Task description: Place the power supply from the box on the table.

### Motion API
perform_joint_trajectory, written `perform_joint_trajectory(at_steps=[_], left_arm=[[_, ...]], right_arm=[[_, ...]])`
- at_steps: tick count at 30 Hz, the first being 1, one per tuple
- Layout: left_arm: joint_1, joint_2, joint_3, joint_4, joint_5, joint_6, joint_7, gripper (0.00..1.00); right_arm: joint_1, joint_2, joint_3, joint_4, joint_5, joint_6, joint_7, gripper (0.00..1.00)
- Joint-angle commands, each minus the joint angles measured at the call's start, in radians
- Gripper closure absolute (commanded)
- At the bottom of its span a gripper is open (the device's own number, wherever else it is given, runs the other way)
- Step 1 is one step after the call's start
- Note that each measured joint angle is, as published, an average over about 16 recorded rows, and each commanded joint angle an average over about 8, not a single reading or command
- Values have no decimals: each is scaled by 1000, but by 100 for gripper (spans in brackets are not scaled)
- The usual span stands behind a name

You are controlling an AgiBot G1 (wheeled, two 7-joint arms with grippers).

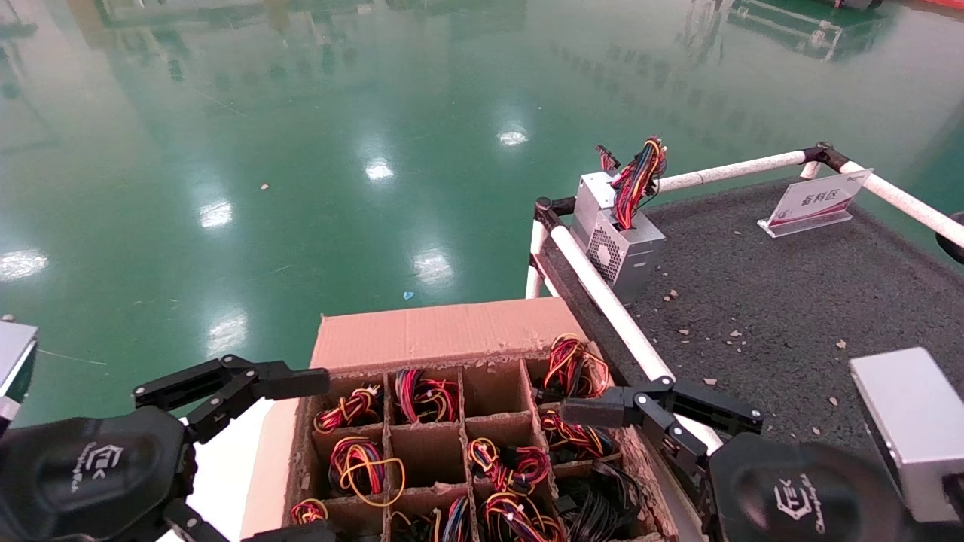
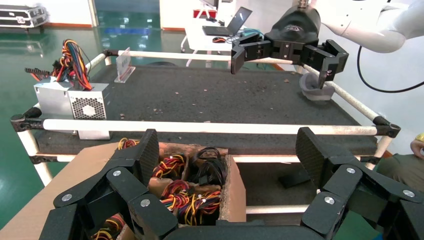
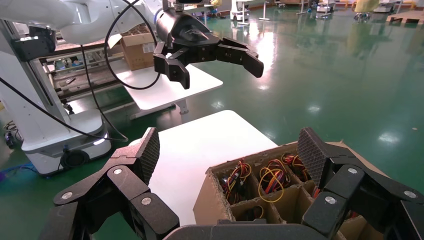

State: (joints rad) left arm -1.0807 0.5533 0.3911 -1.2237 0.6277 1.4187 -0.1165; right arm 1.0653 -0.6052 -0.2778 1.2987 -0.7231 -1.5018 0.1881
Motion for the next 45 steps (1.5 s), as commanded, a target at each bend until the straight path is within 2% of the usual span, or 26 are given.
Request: perform_joint_trajectory(at_steps=[1, 45], left_arm=[[0, 0, 0, 0, 0, 0, 0, 0], [0, 0, 0, 0, 0, 0, 0, 0]], right_arm=[[2, -1, 0, -3, -2, 1, 0, 0], [10, -7, -2, -16, -8, 7, -1, 0]])
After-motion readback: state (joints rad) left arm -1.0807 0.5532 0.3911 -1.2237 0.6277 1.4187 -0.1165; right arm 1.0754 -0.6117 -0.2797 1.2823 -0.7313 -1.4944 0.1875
